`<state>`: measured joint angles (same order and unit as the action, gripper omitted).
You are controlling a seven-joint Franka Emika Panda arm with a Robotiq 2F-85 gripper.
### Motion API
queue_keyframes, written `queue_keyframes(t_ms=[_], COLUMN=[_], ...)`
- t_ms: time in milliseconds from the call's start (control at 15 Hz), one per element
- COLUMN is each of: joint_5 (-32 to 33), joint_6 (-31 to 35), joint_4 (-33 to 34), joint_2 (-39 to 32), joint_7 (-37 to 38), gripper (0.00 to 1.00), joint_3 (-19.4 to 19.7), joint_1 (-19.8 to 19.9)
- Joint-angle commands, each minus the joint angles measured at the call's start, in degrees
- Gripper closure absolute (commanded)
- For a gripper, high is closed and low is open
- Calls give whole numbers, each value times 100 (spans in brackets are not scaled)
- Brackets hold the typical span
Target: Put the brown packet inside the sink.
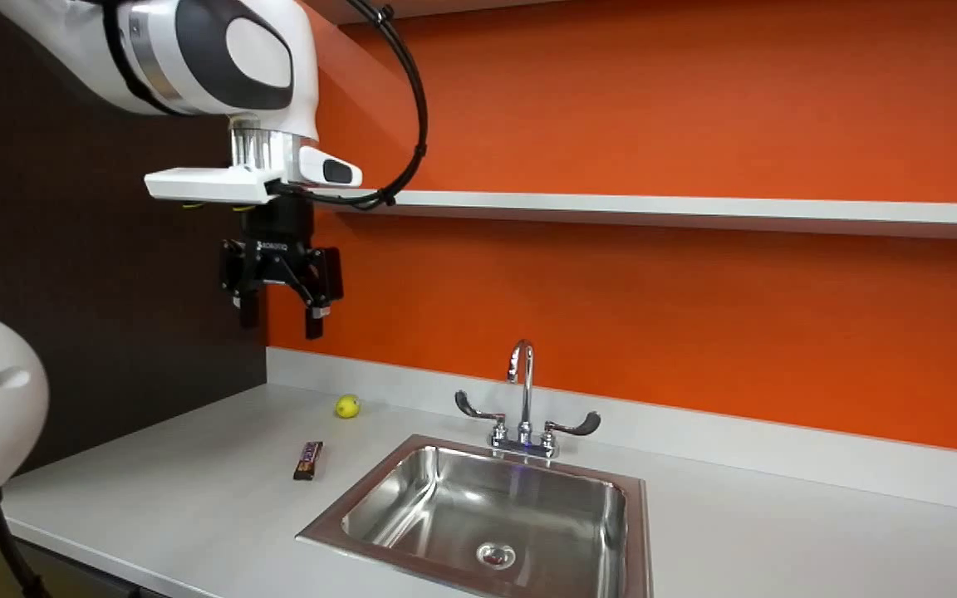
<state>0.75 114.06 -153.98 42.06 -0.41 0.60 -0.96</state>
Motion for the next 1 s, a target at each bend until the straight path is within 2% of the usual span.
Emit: queue_keyframes(t_ms=[0, 533, 933], joint_5=[1, 141, 298], joint_6=[587, 1666, 1948], joint_4=[218, 1067, 2085], joint_2=[-856, -2978, -4471], joint_7=[267, 786, 948], gripper=[0, 0, 0], joint_3=[-405, -929, -875], joint_1=[-141, -306, -391])
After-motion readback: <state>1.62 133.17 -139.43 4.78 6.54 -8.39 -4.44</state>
